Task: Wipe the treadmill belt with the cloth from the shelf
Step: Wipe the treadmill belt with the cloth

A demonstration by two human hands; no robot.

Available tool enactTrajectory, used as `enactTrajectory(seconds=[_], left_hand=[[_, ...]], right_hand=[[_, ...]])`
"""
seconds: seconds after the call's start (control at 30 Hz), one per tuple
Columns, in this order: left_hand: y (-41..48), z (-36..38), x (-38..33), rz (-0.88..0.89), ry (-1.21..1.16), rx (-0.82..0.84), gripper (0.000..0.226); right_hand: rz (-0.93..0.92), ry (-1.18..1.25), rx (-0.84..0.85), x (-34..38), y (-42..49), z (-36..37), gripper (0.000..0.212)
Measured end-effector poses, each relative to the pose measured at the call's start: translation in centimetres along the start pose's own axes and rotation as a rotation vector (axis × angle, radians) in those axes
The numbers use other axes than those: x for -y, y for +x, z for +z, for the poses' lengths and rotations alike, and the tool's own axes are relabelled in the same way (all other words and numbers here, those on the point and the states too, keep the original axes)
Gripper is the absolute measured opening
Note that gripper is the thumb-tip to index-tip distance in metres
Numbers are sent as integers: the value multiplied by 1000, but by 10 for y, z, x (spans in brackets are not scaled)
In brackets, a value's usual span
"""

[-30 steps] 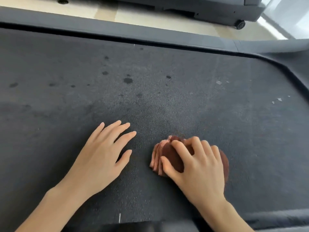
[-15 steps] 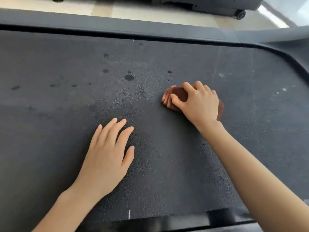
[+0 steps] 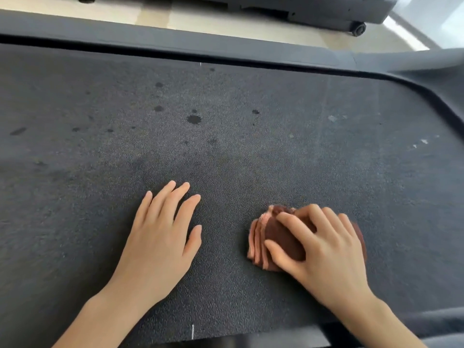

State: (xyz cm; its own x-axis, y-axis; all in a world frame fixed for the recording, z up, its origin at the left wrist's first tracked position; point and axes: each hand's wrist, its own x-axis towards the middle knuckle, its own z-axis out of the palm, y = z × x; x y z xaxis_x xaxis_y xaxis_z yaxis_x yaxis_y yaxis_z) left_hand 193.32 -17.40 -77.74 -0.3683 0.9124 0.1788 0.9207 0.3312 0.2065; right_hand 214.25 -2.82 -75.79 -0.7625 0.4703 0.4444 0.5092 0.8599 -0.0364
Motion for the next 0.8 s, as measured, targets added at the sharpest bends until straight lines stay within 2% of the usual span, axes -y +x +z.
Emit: enactTrajectory(seconds=[0.17, 0.3, 0.43, 0.7, 0.8], left_hand=[[0, 2, -3, -14, -10, -35, 50], [1, 0, -2, -18, 13, -24, 51], [-1, -1, -2, -36, 52, -8, 51], [-35, -11, -6, -83, 50, 46, 55], [-58, -21, -8, -117, 44, 81, 55]], right_hand=[[-27, 54, 19, -18, 22, 8, 39], [120, -28, -21, -48, 75, 34, 44], [236, -82, -13, -48, 116, 54, 44], [179, -35, -45, -38, 101, 45, 46], [208, 24, 40, -45, 94, 45, 45]])
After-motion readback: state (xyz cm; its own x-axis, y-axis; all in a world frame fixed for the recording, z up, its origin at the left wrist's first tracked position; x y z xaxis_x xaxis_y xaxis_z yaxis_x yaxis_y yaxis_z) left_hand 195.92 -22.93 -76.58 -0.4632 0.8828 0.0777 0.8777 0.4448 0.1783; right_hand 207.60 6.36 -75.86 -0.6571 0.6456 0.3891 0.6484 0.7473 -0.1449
